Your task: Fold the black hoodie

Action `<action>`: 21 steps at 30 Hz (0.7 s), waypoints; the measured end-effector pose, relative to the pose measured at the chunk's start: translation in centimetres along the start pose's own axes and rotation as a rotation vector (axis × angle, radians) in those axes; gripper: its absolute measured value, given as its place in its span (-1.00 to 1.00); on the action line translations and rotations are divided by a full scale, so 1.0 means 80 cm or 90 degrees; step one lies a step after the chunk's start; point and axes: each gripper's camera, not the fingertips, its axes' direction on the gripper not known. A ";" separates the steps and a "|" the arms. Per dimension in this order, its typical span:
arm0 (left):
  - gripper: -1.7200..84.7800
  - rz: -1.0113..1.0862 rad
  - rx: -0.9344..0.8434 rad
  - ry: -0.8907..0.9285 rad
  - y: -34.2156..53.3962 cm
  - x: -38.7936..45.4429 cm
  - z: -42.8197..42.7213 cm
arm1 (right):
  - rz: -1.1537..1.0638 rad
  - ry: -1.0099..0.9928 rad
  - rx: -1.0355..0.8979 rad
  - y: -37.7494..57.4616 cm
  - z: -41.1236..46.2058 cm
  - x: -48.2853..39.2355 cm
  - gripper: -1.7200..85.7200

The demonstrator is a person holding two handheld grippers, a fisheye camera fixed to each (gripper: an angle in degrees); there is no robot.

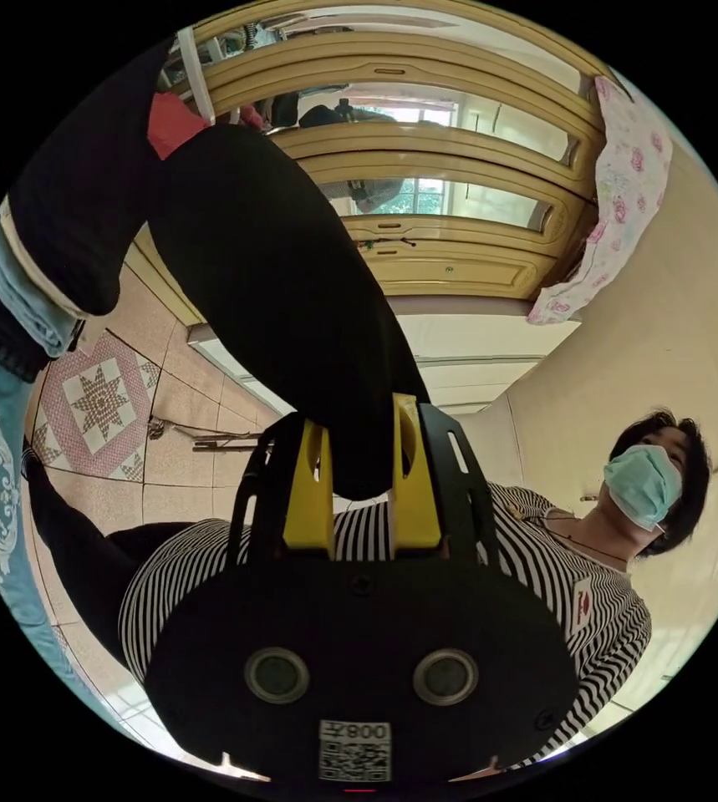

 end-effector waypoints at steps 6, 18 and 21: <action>-0.68 0.004 0.013 0.036 -0.155 -0.055 0.002 | 0.005 0.047 -0.017 -0.041 -0.006 -0.123 -0.77; -0.68 -0.004 0.197 -0.014 -0.409 -0.153 -0.041 | -0.078 0.074 -0.192 -0.210 0.064 -0.312 -0.78; -0.68 -0.010 0.265 -0.037 -0.466 -0.180 -0.046 | -0.106 0.078 -0.261 -0.268 0.093 -0.349 -0.78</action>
